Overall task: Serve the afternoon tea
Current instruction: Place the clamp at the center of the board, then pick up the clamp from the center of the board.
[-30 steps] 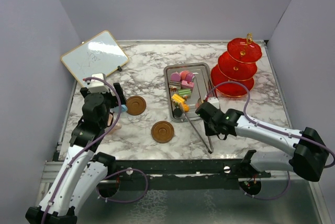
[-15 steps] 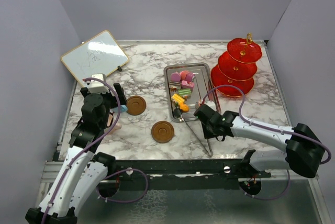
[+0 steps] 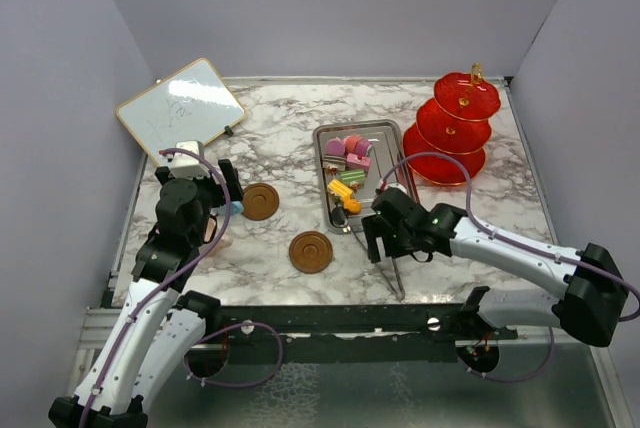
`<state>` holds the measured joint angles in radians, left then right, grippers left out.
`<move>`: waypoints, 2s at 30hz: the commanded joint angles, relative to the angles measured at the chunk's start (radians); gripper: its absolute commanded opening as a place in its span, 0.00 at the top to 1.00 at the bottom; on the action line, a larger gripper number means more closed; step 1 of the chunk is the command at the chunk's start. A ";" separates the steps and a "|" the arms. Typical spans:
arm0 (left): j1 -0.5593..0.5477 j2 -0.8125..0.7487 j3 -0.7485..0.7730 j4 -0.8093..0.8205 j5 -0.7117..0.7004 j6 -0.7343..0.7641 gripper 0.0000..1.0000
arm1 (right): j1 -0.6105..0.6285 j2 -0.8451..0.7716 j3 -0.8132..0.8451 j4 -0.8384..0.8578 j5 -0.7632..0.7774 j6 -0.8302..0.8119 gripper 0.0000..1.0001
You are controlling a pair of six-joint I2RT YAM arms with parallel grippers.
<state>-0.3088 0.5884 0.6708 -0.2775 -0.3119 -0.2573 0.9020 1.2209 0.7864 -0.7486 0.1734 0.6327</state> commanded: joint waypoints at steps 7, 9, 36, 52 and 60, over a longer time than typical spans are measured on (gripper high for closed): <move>0.005 -0.005 0.004 0.004 0.030 -0.013 0.01 | 0.005 0.059 0.039 -0.074 -0.163 -0.092 0.12; 0.005 -0.004 0.004 0.003 0.030 -0.011 0.01 | 0.005 0.114 0.042 -0.084 -0.173 -0.108 0.12; 0.005 0.016 0.003 0.004 0.031 -0.008 0.01 | 0.003 0.329 -0.011 0.093 -0.154 -0.127 0.29; 0.006 0.010 0.002 0.004 0.027 -0.008 0.01 | 0.003 0.119 0.076 0.011 -0.119 -0.112 0.54; 0.007 0.006 0.003 0.004 0.029 -0.010 0.01 | 0.003 0.053 0.120 -0.053 -0.073 -0.087 0.55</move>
<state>-0.3088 0.6060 0.6708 -0.2779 -0.2977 -0.2600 0.9020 1.3148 0.8673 -0.7643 0.0612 0.5274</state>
